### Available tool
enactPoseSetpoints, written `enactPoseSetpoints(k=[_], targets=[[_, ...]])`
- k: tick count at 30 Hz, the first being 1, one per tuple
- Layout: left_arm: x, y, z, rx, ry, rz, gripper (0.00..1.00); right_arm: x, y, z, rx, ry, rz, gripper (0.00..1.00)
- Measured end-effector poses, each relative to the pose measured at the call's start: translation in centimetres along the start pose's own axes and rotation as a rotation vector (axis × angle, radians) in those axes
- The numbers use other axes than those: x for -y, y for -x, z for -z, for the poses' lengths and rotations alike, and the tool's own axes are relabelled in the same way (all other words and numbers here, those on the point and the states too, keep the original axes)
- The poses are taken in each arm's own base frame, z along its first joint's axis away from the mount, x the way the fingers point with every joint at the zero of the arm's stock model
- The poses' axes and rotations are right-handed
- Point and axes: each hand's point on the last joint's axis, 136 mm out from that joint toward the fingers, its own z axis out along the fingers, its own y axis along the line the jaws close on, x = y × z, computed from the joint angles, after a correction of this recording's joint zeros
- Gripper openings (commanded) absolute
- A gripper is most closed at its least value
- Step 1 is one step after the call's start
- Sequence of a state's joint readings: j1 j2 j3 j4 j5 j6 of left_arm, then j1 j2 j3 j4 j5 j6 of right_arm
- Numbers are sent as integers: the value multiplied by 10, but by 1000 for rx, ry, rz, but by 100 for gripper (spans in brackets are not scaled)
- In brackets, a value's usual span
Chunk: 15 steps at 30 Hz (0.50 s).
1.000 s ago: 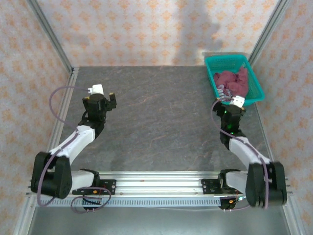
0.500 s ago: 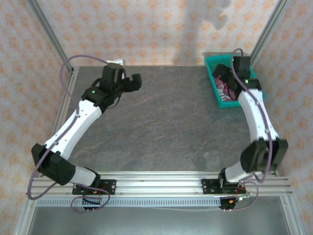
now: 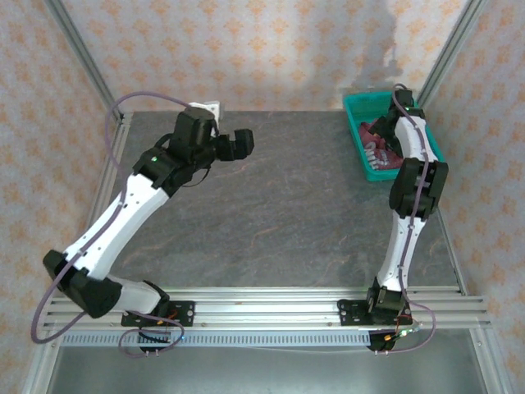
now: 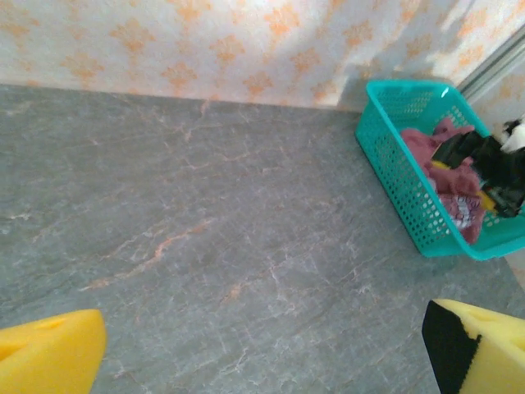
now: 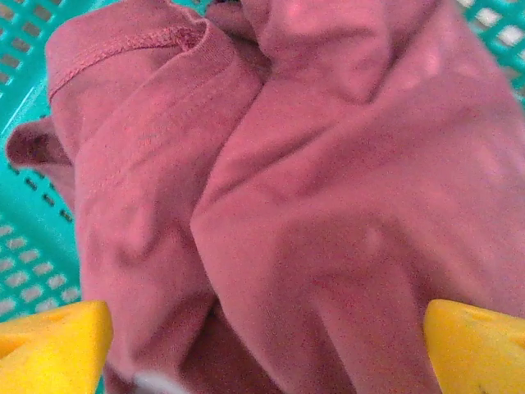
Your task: Fold and stack the t-shirts
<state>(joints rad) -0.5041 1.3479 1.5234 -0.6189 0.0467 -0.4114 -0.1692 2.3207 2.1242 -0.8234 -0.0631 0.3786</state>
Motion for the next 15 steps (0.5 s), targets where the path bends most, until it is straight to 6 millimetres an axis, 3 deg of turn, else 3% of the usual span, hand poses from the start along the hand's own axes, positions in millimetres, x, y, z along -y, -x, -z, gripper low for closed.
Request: enactPoseSetpoints(k=[3, 5, 7, 9, 12, 15], targets=[[-13, 0, 22, 35, 36, 25, 100, 3, -2, -16, -10, -32, -20, 94], [-24, -3, 32, 50, 74, 46, 100, 7, -6, -23, -22, -55, -33, 87], [-38, -8, 36, 55, 117, 68, 100, 10, -9, -28, -30, -67, -48, 67], [-59, -15, 37, 55, 173, 99, 100, 10, -12, -35, -37, -72, -68, 37], [-95, -28, 38, 45, 258, 162, 100, 8, -16, -40, -56, -59, -93, 7], [-124, -39, 39, 35, 321, 199, 100, -1, -14, -37, -55, -12, -133, 0]])
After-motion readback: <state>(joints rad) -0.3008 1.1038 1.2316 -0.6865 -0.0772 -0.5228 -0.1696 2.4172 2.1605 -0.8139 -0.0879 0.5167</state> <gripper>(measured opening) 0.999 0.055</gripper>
